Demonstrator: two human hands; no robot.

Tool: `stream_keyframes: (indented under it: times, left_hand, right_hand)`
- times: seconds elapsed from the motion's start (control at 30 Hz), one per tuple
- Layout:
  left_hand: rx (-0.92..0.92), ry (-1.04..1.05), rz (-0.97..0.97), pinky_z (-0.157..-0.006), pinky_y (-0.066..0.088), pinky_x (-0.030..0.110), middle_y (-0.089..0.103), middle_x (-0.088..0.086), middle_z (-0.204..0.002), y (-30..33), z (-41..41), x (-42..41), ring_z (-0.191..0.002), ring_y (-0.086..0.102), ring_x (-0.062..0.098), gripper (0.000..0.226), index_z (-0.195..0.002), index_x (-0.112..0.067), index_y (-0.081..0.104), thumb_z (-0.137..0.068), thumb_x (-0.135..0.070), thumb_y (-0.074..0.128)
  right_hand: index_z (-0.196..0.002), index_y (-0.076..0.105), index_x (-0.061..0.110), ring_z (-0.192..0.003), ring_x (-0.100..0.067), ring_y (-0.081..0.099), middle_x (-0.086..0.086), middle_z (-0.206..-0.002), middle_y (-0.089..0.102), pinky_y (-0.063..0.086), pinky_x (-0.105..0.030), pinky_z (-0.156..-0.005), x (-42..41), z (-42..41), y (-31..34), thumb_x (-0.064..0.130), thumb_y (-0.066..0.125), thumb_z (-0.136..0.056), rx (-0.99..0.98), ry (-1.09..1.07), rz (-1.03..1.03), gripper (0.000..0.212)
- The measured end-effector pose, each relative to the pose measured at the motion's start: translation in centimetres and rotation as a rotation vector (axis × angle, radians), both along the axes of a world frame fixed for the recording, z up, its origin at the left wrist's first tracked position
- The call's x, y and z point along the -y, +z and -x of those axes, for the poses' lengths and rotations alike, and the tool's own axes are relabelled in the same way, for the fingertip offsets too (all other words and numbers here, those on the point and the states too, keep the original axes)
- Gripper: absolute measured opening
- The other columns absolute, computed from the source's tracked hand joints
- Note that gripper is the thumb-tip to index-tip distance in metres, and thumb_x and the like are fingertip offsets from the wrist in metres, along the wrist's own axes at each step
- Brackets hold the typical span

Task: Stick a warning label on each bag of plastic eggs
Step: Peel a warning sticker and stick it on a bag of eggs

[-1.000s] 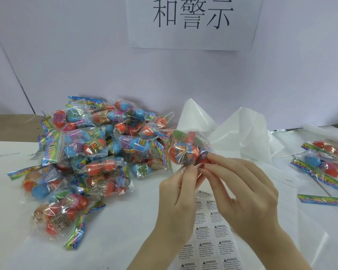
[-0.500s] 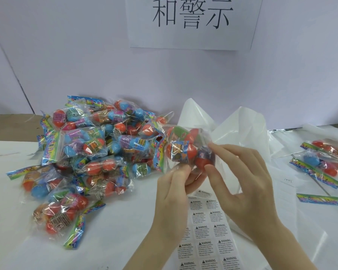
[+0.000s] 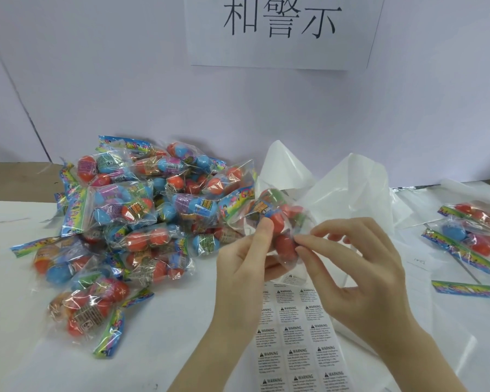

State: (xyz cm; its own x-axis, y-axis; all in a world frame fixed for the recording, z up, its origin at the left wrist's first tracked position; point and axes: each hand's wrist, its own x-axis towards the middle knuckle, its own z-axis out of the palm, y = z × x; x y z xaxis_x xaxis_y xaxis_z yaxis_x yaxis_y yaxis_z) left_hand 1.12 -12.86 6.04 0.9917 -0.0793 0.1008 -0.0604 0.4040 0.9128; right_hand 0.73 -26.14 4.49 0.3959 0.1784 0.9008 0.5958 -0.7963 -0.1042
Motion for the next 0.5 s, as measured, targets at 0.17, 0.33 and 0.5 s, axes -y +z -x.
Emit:
stream_keyframes:
  times: [0.17,0.33,0.5]
  left_hand:
    - [-0.032,-0.035,0.028,-0.061,0.054,0.017,0.074,0.006,-0.075,-0.24,-0.12,0.13,-0.069,0.071,0.011,0.036,-0.067,-0.012,0.077,-0.077,-0.036,0.051]
    - [-0.036,-0.066,0.073,-0.065,0.052,0.013,0.075,0.004,-0.078,-0.28,-0.22,0.1,-0.074,0.071,0.009,0.03,-0.067,-0.016,0.077,-0.076,-0.032,0.054]
    - [-0.025,-0.038,0.069,-0.067,0.053,0.014,0.075,0.006,-0.078,-0.32,-0.23,0.21,-0.076,0.07,0.011,0.03,-0.065,-0.013,0.076,-0.077,-0.03,0.054]
  right_hand:
    - [-0.08,0.075,0.006,-0.067,-0.019,0.054,-0.008,-0.077,0.067,0.049,-0.034,-0.058,-0.73,-0.05,-0.4,0.017,0.069,-0.082,0.043,-0.014,0.092,0.013]
    - [-0.08,0.074,0.001,-0.071,-0.015,0.053,-0.008,-0.077,0.067,0.047,-0.026,-0.064,0.06,-0.19,-0.32,0.01,0.068,-0.083,0.044,-0.009,0.018,0.011]
    - [-0.079,0.074,0.0,-0.066,-0.019,0.056,-0.008,-0.075,0.067,0.047,-0.027,-0.061,0.2,-0.32,-0.33,0.01,0.066,-0.084,0.045,-0.041,0.041,0.013]
